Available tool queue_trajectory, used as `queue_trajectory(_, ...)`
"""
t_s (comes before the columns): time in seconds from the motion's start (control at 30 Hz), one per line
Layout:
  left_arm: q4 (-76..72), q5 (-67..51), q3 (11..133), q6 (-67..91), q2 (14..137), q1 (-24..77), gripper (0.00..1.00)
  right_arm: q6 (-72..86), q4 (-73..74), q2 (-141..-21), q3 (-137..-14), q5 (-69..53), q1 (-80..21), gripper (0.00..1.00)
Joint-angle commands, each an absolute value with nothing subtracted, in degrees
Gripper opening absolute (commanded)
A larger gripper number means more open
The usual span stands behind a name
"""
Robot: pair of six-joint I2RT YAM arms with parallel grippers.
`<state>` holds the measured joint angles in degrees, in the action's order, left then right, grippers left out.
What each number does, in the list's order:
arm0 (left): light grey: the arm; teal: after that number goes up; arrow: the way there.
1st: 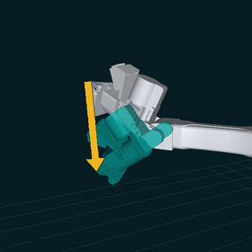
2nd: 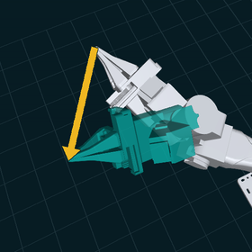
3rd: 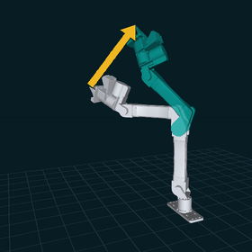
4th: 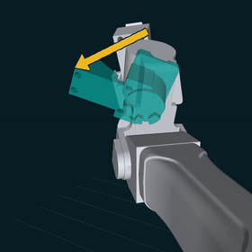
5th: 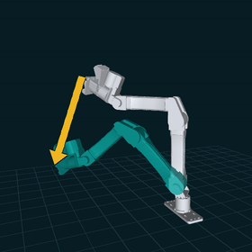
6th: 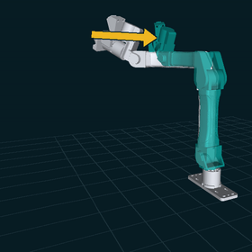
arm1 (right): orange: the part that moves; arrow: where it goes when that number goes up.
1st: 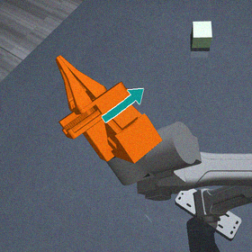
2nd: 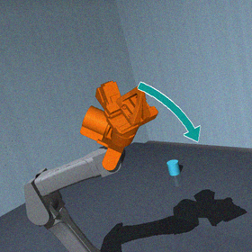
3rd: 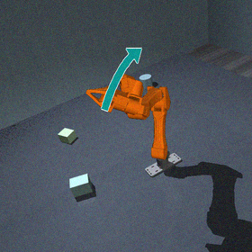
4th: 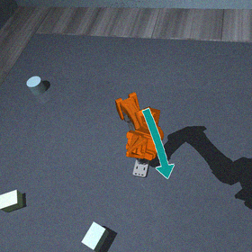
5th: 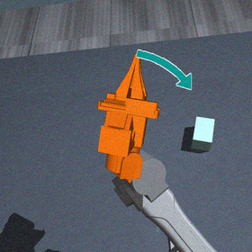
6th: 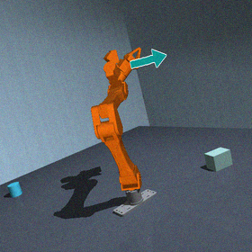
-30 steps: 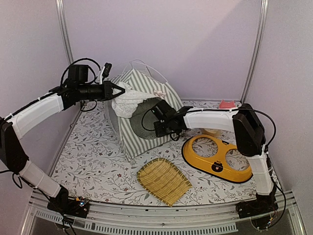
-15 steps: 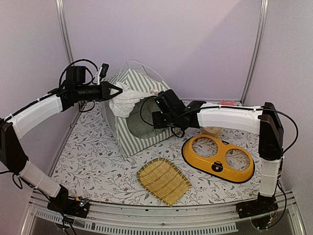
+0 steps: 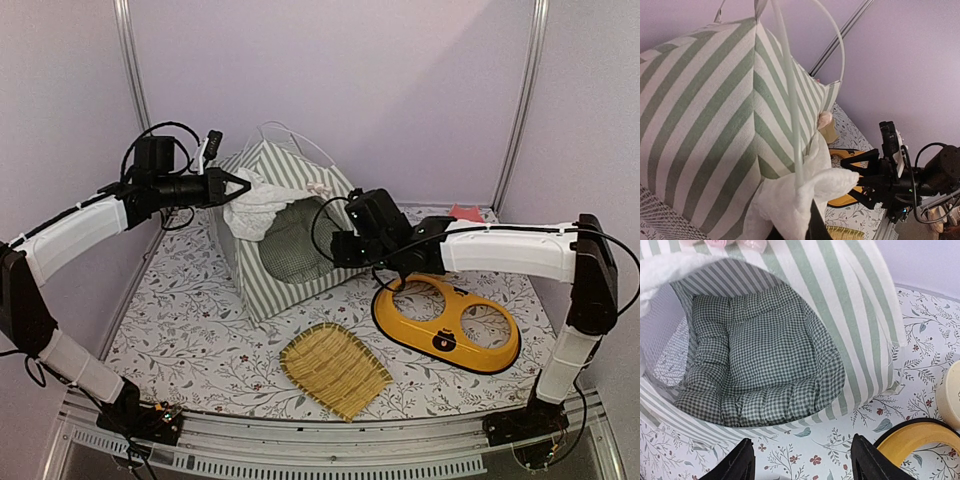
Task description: Set up the pet tent
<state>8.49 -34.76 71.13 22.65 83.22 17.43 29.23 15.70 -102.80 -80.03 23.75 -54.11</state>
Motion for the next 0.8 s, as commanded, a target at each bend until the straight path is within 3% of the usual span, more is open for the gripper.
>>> queue_trajectory(0.0, 13.06, -34.45, 72.68, 21.99, 84.28, 16.34, 0.00, 32.26, 12.40, -100.47, -77.44, 23.94, -52.05, 0.87)
queue_trajectory(0.53, 12.74, -35.34, 72.99, 22.37, 84.35, 16.30, 0.00, 32.04, 9.63, -109.89, -80.83, 22.06, -48.96, 0.82)
queue_trajectory(0.77, 12.91, -37.17, 73.02, 20.35, 82.61, 16.78, 0.00, 32.50, 9.67, -113.82, -83.33, 23.01, -47.28, 0.87)
